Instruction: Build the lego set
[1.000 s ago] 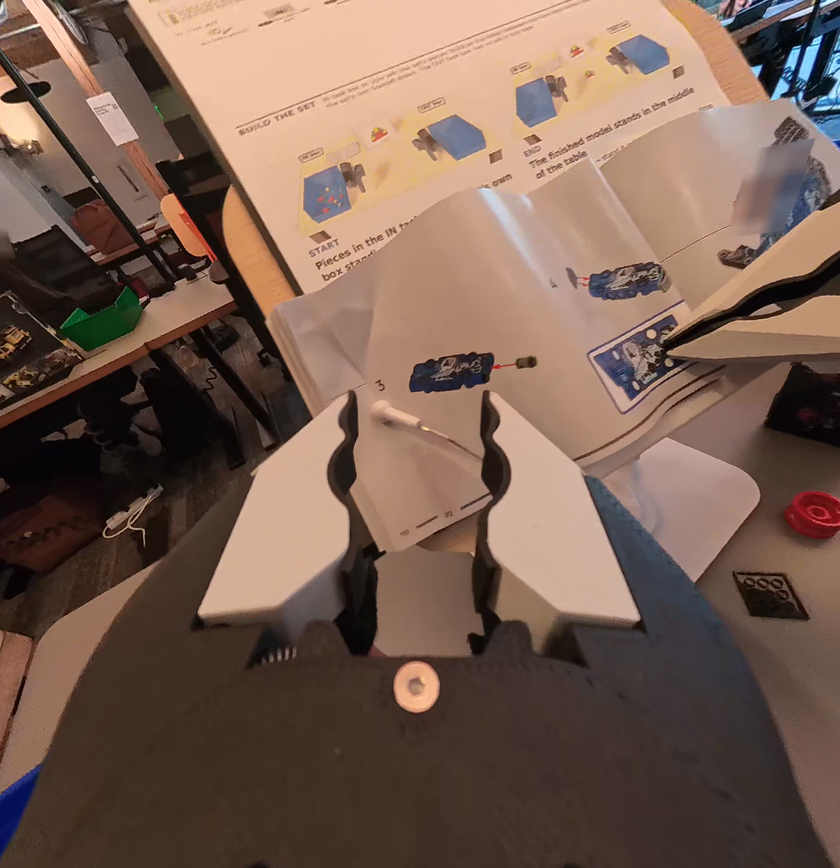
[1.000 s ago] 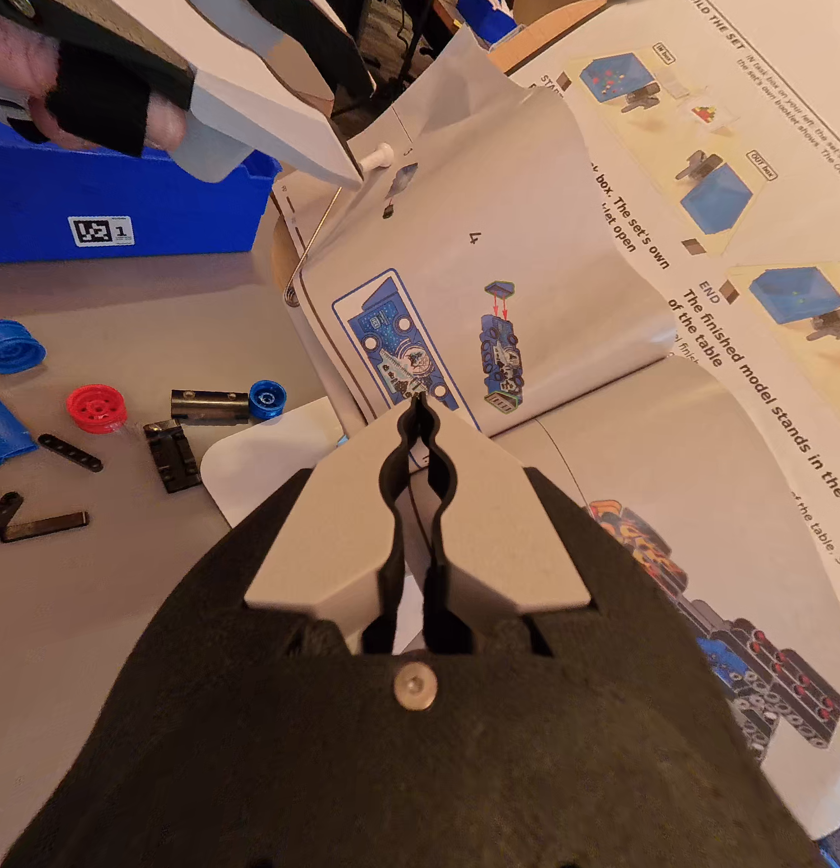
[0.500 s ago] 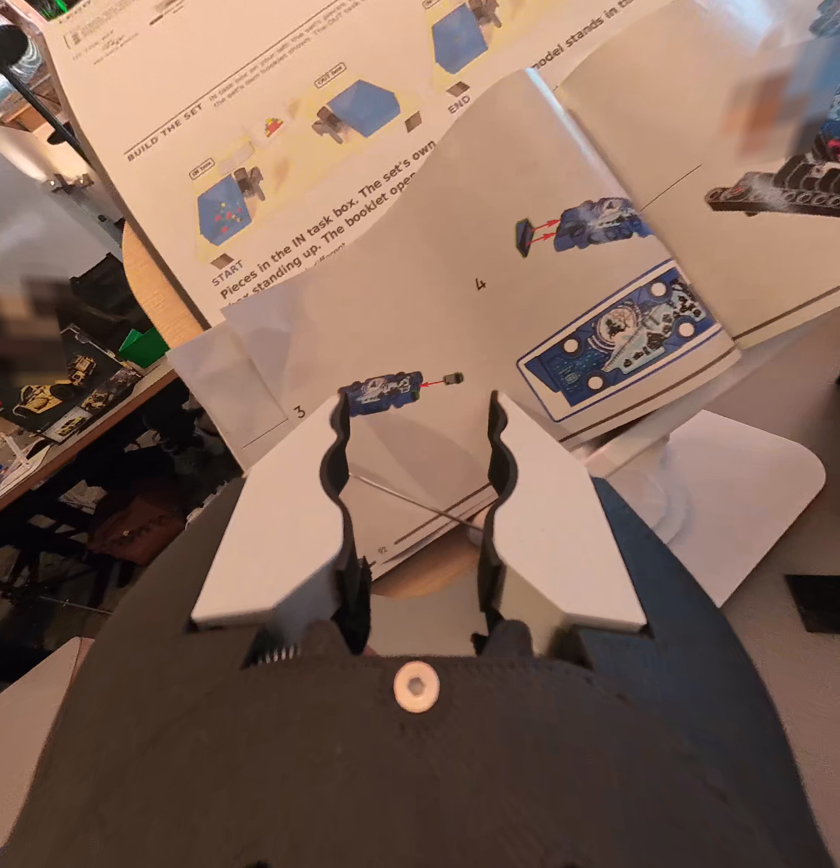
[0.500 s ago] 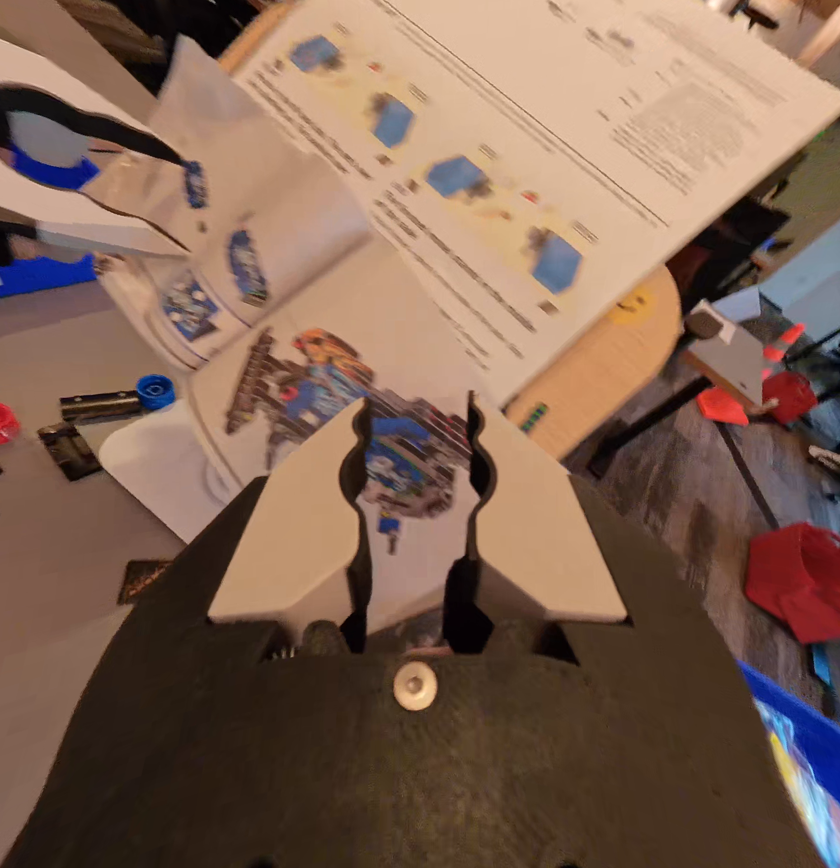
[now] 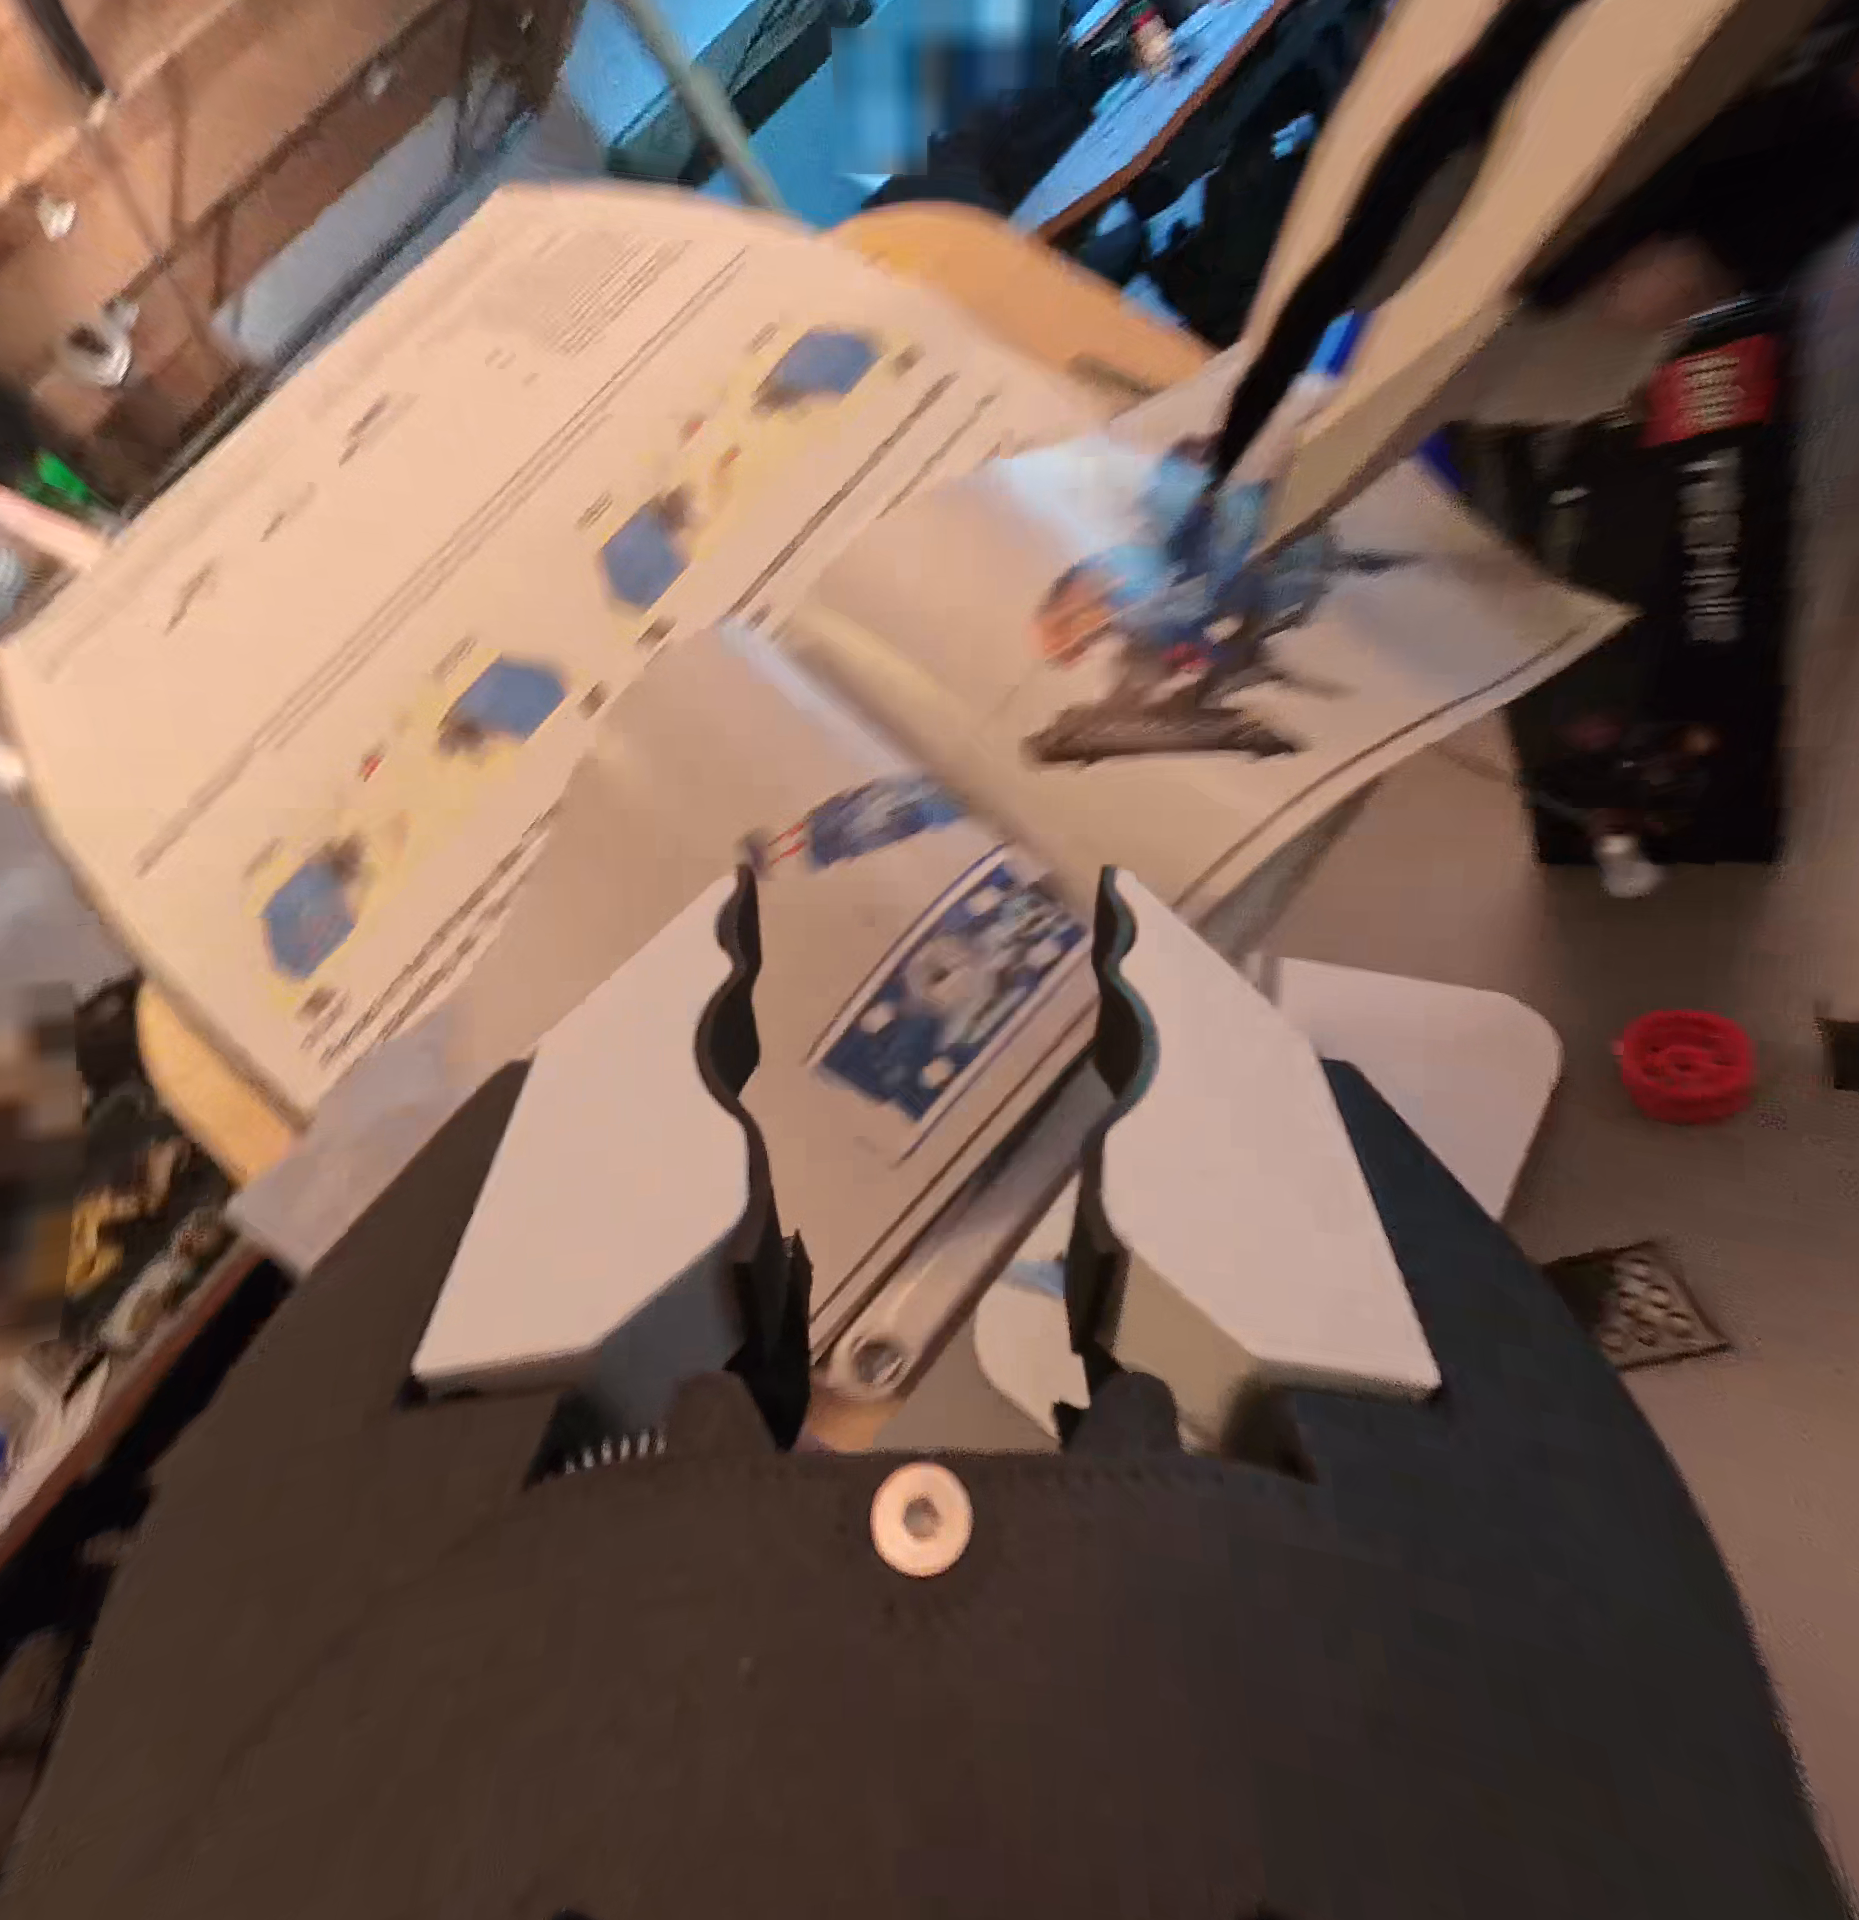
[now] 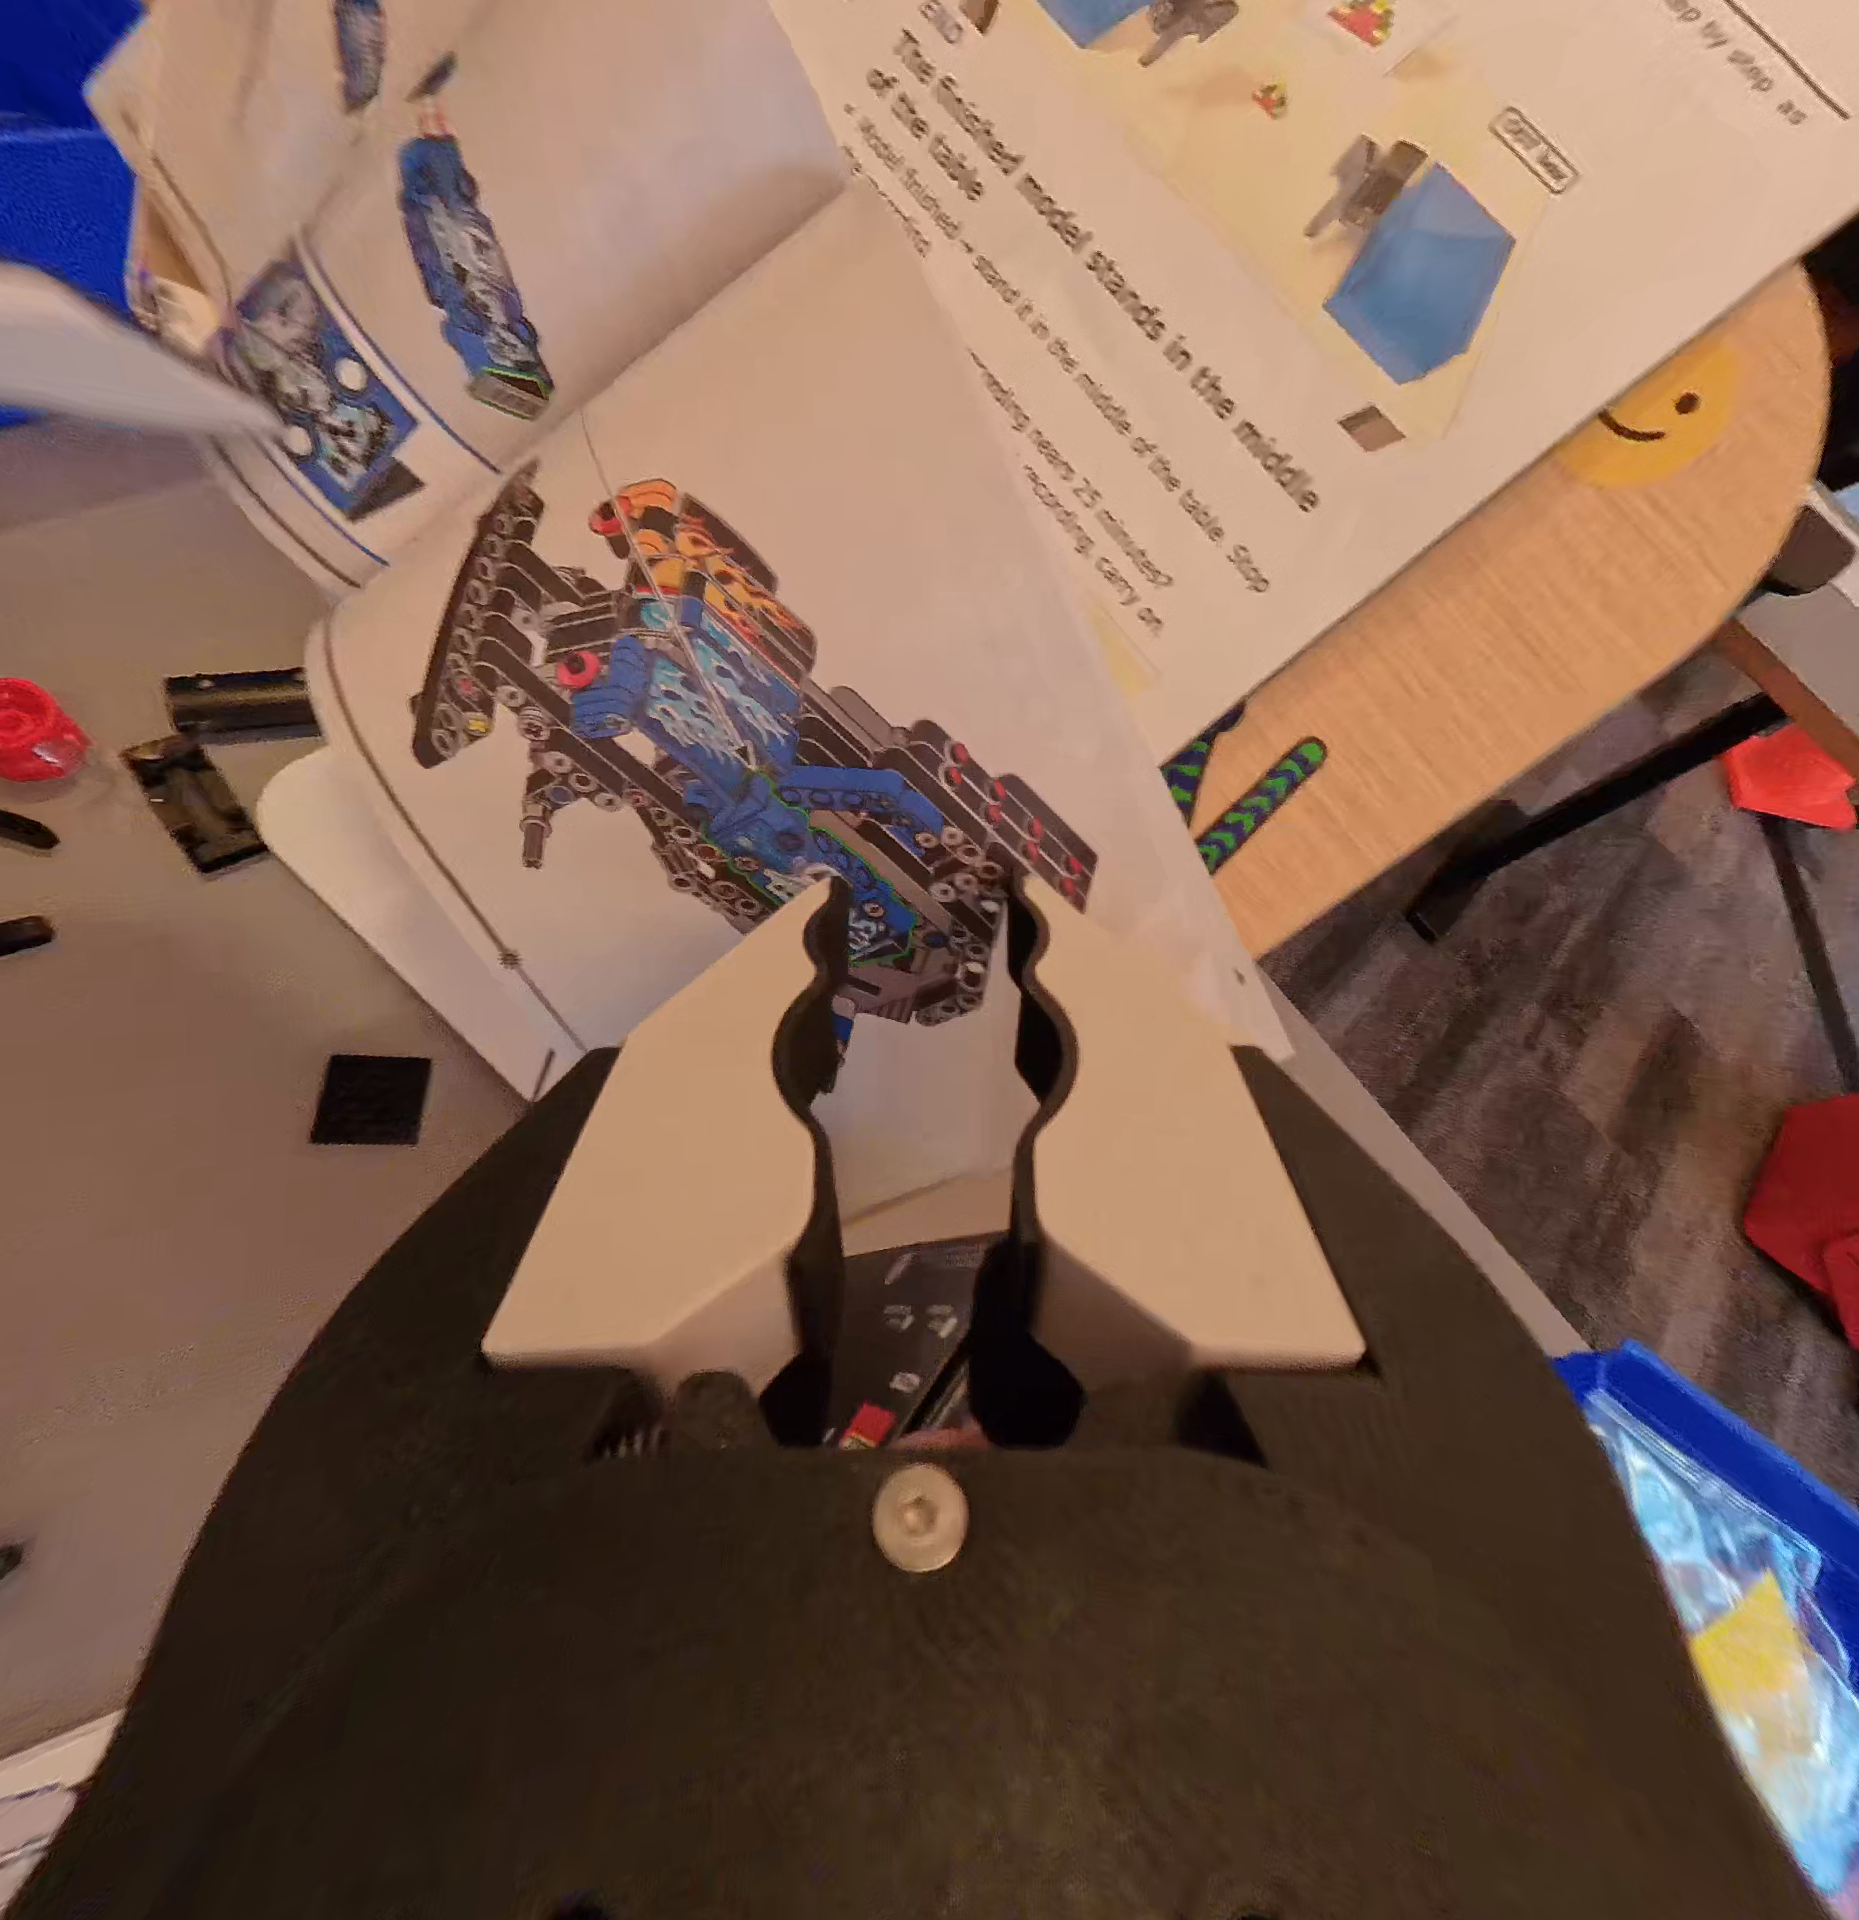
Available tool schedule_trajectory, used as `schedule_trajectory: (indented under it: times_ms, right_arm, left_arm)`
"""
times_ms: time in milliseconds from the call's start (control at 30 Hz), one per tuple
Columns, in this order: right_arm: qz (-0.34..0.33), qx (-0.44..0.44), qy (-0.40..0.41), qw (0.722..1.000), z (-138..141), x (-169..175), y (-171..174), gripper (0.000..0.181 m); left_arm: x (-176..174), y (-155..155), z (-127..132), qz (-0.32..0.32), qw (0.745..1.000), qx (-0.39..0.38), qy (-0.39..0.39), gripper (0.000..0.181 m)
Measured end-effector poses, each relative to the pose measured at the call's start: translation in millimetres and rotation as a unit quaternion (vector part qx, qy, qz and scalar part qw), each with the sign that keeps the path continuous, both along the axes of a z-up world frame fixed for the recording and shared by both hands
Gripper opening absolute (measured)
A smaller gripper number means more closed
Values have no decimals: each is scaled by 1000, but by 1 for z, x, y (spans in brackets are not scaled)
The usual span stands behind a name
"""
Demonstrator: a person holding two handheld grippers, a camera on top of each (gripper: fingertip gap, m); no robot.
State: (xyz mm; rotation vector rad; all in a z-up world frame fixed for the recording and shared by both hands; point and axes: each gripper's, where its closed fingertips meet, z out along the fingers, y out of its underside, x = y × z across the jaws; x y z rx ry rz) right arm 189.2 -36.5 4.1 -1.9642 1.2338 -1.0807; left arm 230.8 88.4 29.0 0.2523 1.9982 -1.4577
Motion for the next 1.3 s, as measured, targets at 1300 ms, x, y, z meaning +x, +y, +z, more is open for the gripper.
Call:
schedule_trajectory:
  times_ms: [1300]
  right_arm:
    - [50, 45, -16, 998, 33, -61, 5, 32]
  left_arm:
    - [-75, -30, -23, -149, 987, 42, -30, 0]
